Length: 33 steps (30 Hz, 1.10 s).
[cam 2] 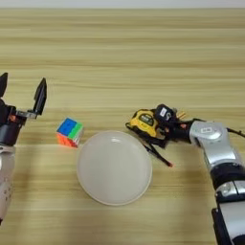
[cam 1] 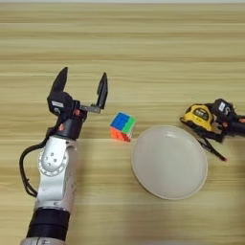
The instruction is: Move the objects on the table
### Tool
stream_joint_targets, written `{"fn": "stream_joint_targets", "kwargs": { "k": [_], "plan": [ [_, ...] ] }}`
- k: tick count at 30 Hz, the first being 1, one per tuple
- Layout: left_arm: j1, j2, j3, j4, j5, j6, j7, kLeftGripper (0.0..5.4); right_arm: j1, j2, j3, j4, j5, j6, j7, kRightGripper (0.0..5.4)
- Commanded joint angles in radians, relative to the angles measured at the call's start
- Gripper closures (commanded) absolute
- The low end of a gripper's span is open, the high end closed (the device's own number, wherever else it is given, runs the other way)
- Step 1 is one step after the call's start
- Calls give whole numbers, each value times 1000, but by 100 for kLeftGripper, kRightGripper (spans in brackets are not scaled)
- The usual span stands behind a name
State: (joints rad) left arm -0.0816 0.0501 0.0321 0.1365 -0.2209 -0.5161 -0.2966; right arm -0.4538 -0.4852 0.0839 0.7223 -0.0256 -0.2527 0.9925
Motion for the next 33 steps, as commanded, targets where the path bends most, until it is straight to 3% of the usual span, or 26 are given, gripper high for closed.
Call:
{"fn": "stream_joint_targets", "kwargs": {
  "k": [1, 6, 11, 16, 22, 33],
  "plan": [
    [-5, -8, -6, 10, 12, 3, 2, 0, 72, -5, 14, -188, 40, 60, 25, 124],
    [-5, -12, -9, 12, 14, 2, 4, 0, 182, -15, 47, -443, 78, 152, 50, 124],
    [-5, -12, -10, 12, 14, 3, 3, 0, 234, -7, 87, -546, 91, 214, 57, 124],
    [-8, -10, -8, 15, 13, 5, 0, 0, 240, 27, 140, -522, 80, 230, 48, 124],
    [-9, -4, -7, 13, 11, 8, -4, 0, 202, 90, 194, -407, 48, 225, 14, 124],
    [-7, -8, -9, 13, 12, 7, 0, 0, 133, 149, 204, -229, 7, 177, -59, 124]
  ]
}}
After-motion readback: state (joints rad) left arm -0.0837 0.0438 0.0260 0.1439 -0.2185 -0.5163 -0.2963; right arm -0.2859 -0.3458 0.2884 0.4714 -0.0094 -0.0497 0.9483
